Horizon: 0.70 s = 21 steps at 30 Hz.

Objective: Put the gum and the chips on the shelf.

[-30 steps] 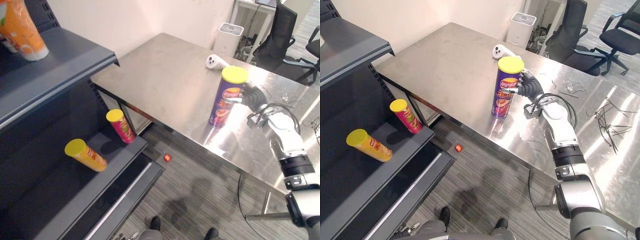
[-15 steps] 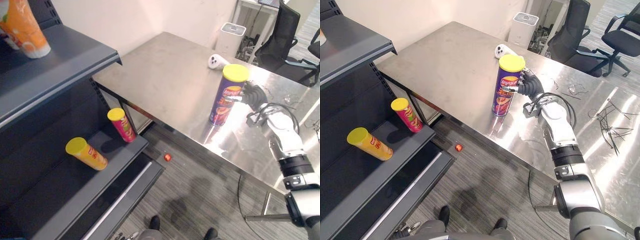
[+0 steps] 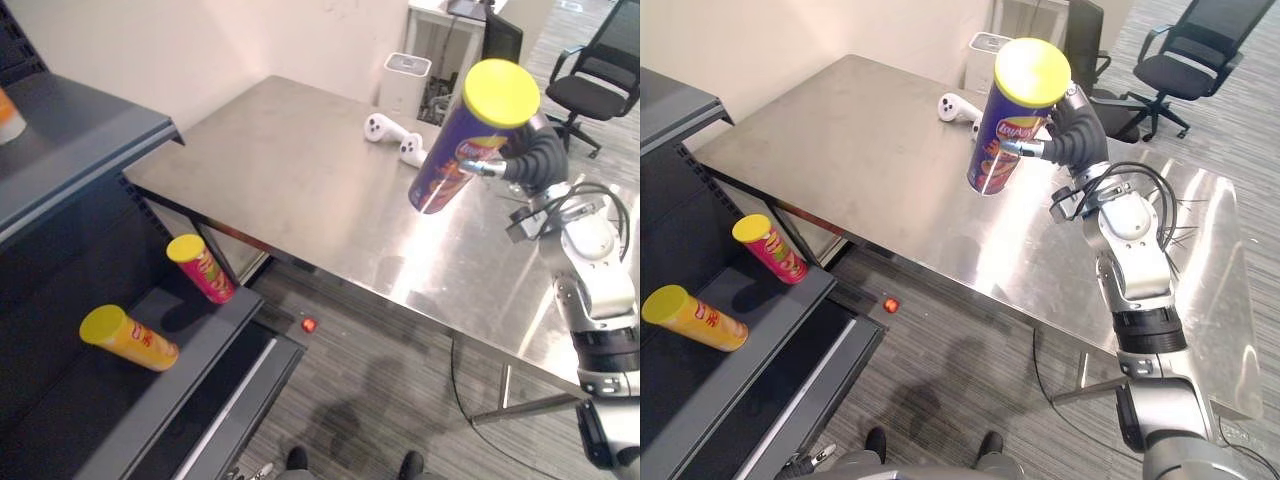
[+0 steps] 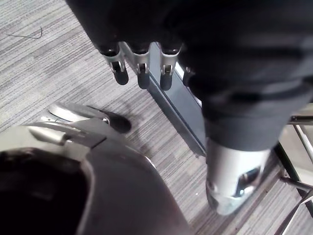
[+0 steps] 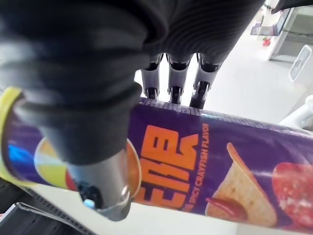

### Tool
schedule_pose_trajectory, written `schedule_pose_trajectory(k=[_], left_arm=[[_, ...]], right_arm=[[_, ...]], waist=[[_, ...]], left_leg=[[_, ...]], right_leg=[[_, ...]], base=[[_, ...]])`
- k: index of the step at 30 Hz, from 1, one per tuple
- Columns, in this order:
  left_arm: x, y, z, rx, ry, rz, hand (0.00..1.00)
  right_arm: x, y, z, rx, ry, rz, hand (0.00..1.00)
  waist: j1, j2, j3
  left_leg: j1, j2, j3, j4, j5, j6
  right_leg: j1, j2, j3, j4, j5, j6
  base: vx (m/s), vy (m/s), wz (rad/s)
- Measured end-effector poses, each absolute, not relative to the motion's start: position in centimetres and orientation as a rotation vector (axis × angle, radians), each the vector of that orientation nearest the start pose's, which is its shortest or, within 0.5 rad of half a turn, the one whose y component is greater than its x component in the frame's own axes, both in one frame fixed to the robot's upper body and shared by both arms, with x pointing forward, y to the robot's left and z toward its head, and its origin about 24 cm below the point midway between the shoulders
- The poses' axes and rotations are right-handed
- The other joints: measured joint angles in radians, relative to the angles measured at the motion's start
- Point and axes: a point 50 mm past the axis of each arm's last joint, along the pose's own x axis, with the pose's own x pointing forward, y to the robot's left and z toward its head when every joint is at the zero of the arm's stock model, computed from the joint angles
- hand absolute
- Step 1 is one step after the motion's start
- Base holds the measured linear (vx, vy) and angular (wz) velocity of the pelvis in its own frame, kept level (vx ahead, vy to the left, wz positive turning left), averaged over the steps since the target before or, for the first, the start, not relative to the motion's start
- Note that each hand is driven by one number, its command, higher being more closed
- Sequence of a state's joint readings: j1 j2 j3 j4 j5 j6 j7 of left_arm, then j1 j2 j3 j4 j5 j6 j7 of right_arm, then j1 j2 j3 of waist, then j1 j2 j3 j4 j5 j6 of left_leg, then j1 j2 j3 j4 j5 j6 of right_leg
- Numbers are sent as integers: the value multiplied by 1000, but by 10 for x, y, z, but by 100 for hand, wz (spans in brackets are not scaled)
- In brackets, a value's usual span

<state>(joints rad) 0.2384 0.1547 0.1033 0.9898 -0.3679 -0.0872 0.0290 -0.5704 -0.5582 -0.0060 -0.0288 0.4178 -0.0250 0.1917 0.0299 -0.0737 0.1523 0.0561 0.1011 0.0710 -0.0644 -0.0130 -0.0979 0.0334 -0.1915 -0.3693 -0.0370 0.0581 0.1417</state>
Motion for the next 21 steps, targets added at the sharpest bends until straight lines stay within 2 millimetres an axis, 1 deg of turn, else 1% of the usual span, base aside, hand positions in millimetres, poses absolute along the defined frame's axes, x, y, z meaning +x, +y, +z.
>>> schedule_pose_trajectory(k=[4, 6, 12, 15, 19, 20, 21], left_arm=[[47, 232, -158, -201, 1071, 482, 0], [45, 232, -158, -202, 1076, 484, 0], [46, 232, -158, -200, 1067, 486, 0], [43, 232, -159, -201, 1083, 491, 0], [40, 231, -160, -202, 1096, 494, 0], [40, 231, -161, -204, 1097, 494, 0], [40, 231, -161, -205, 1097, 495, 0]], right_arm=[[312, -203, 238, -184, -587, 286, 100], [310, -205, 234, -182, -578, 278, 100], [304, -206, 222, -173, -546, 287, 100], [303, -207, 217, -160, -531, 288, 100], [297, -208, 206, -142, -496, 299, 100], [296, -207, 204, -139, -492, 304, 100], [295, -207, 198, -129, -476, 306, 100]], waist=[[-1, -1, -6], [-2, -1, -24], [-2, -4, -52], [-6, -1, -59], [-10, 4, -70], [-10, 5, -71], [-11, 6, -71]], left_leg=[[0, 0, 8, -1, 0, 0], [-1, 0, 12, -2, 0, 0], [2, 0, 24, -2, -1, -1], [6, 1, 29, -2, -1, -1], [17, 2, 32, -2, -2, -2], [17, 2, 32, -1, -2, -1], [16, 2, 31, 5, -4, -1]], right_leg=[[-9, 0, 11, 3, 0, 0], [-12, 0, 15, 2, 0, 0], [-15, 0, 28, 2, 0, 0], [-16, 1, 37, 2, 1, -1], [-10, 2, 41, 8, 0, -1], [-13, 0, 41, 15, -2, -3], [-27, -6, 43, 52, -18, -7]], base=[[-1, -1, -5], [11, 0, -2], [0, 0, -5], [-25, -5, -6], [-5, -2, -1], [0, 0, 0], [-18, 5, 7]])
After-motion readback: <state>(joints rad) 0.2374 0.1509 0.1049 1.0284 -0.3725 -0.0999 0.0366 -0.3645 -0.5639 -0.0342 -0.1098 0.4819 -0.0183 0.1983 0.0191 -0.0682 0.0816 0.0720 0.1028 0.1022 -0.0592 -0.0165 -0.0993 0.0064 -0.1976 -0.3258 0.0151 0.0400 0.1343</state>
